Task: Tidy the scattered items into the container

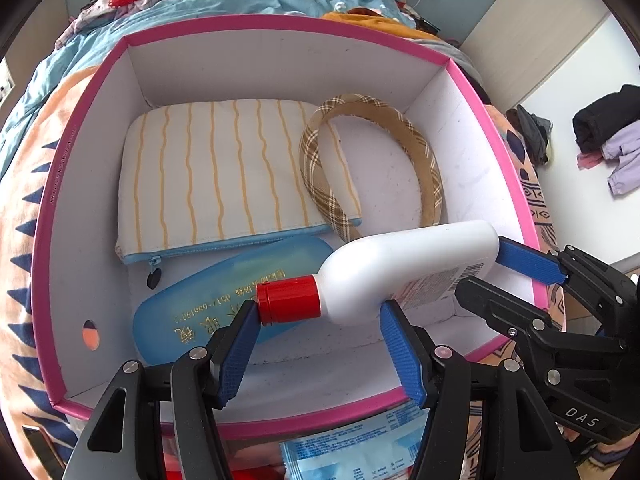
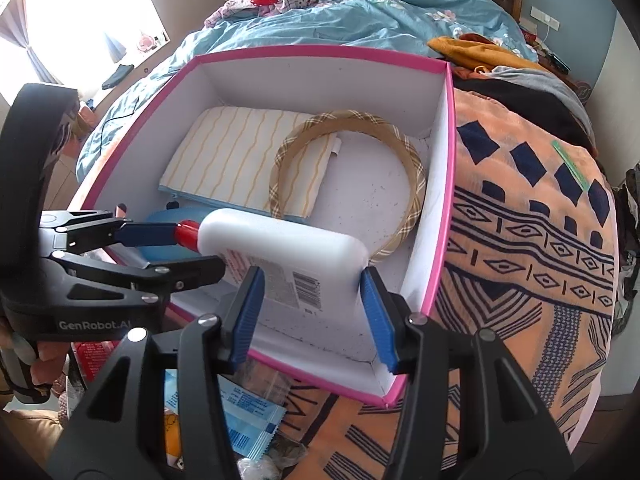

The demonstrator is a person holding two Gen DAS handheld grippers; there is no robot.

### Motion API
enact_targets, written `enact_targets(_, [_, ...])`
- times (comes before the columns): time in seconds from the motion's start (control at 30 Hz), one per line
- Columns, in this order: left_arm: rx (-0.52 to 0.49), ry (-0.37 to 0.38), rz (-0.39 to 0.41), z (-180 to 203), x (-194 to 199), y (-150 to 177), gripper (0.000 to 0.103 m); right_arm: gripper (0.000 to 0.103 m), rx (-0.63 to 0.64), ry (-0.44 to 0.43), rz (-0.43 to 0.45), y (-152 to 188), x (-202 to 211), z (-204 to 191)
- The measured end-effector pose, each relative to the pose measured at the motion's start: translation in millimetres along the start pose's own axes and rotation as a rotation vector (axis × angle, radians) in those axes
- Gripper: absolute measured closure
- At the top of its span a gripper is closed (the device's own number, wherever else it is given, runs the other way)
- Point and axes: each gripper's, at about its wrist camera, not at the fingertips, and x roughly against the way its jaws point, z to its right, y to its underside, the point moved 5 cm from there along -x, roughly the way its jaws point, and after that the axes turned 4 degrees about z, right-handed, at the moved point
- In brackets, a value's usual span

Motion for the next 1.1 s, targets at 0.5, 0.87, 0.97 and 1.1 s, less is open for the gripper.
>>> enact_targets(0.5, [-0.037,-0.011,0.067,9,13,0,0.041,0.05,-0.014,-0.014,0.039,-2,5,-5])
enact_targets(0.87, [-0.053,-0.064,0.192,11,44,6,0.023,0.05,-0.081,-0.052,0.077,8,11,-2])
enact_targets(0.97, [-0.058,-0.099,0.227,13,54,10,0.018,0.049,-0.107,-0.062,0.091,11,15,0])
enact_targets(1.1, [-0.064,-0.129,0.259,15,68,16,0.012,0.047,-0.118,-0.07,0.118,15,23,-1])
